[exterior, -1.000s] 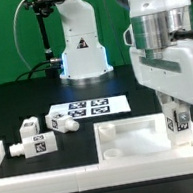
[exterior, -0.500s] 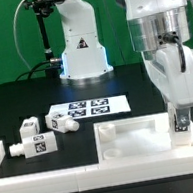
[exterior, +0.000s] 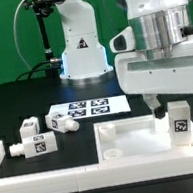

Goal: Assemble one leg

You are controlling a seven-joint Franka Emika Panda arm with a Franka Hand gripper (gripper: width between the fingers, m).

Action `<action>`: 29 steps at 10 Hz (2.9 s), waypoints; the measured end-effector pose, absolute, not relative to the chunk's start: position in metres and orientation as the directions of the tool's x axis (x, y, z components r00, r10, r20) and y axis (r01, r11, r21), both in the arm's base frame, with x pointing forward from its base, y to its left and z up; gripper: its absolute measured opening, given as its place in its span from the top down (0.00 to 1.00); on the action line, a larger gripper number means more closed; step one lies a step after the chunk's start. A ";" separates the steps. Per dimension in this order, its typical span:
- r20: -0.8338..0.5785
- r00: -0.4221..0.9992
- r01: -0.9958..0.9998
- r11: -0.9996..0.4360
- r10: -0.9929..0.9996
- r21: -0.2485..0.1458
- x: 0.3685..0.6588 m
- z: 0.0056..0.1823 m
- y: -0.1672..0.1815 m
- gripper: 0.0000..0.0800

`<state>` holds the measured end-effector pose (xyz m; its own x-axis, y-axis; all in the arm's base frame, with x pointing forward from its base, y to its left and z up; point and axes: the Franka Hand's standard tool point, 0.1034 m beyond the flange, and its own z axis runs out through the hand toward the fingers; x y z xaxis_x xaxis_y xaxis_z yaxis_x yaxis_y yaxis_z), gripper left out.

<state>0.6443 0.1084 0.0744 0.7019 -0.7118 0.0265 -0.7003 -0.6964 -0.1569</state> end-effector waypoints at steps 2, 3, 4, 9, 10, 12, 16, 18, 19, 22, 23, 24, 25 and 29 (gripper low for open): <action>0.074 0.898 -0.427 -0.899 -0.434 -0.095 0.644 0.076 0.109 0.19; 0.075 0.953 -0.287 -0.955 -0.292 -0.078 0.644 0.077 0.109 0.19; 0.072 0.929 -0.358 -0.930 -0.364 -0.088 0.645 0.076 0.109 0.19; 0.052 0.836 -0.541 -0.835 -0.547 -0.098 0.644 0.076 0.107 0.64; 0.040 0.768 -0.633 -0.768 -0.639 -0.102 0.644 0.075 0.107 0.64; 0.007 0.546 -0.833 -0.543 -0.838 -0.101 0.644 0.075 0.104 0.64; -0.138 -0.175 -0.982 0.184 -0.975 -0.053 0.640 0.073 0.103 0.64; -0.135 -0.167 -0.983 0.175 -0.977 -0.054 0.640 0.073 0.103 0.64; -0.135 -0.163 -0.984 0.172 -0.977 -0.055 0.640 0.073 0.103 0.64; -0.087 0.415 -0.907 -0.404 -0.906 -0.121 0.640 0.075 0.105 0.30; -0.081 0.507 -0.859 -0.495 -0.858 -0.127 0.639 0.074 0.106 0.22; -0.077 0.510 -0.857 -0.499 -0.857 -0.127 0.639 0.073 0.105 0.19; -0.066 0.565 -0.822 -0.555 -0.822 -0.129 0.640 0.073 0.104 0.19; 0.076 0.863 -0.484 -0.862 -0.499 -0.151 0.642 0.071 0.116 0.19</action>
Offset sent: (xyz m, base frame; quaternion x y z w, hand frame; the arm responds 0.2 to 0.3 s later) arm 0.0000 0.0000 0.0000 0.0000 0.0000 0.0000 1.0000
